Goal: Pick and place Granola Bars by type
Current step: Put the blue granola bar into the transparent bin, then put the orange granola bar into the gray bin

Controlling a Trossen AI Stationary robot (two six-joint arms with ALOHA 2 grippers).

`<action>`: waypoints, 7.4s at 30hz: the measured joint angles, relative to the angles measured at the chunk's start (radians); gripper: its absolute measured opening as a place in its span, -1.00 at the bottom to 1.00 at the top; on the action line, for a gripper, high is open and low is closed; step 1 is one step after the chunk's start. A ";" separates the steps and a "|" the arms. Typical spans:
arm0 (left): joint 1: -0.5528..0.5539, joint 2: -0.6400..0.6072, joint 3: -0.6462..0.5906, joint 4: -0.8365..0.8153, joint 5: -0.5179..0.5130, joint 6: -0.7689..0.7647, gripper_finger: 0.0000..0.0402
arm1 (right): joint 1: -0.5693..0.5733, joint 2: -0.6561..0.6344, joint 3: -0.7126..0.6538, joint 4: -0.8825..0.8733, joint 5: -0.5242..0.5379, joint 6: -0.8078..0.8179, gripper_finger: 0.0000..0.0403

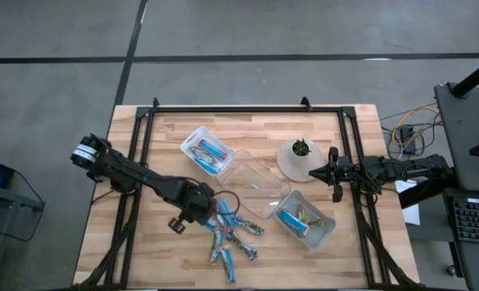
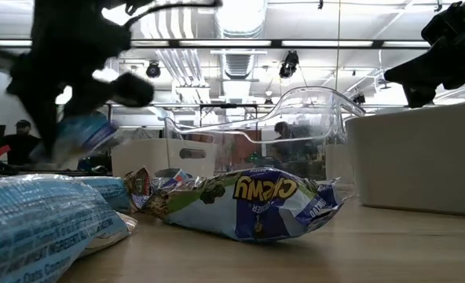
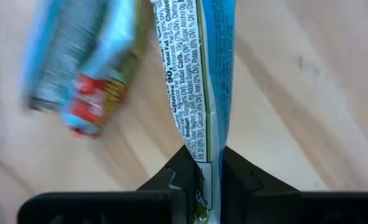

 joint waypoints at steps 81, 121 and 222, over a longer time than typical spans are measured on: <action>0.413 0.156 0.337 0.097 0.068 -1.014 -0.86 | 0.000 -0.001 0.000 0.000 0.000 0.000 -0.94; 0.413 0.153 0.364 0.120 0.024 -0.918 -0.19 | 0.000 -0.001 0.000 0.000 0.000 0.000 -0.94; -0.159 0.248 0.398 -0.097 -0.006 0.334 0.01 | 0.000 0.000 0.000 0.000 0.000 0.000 -0.94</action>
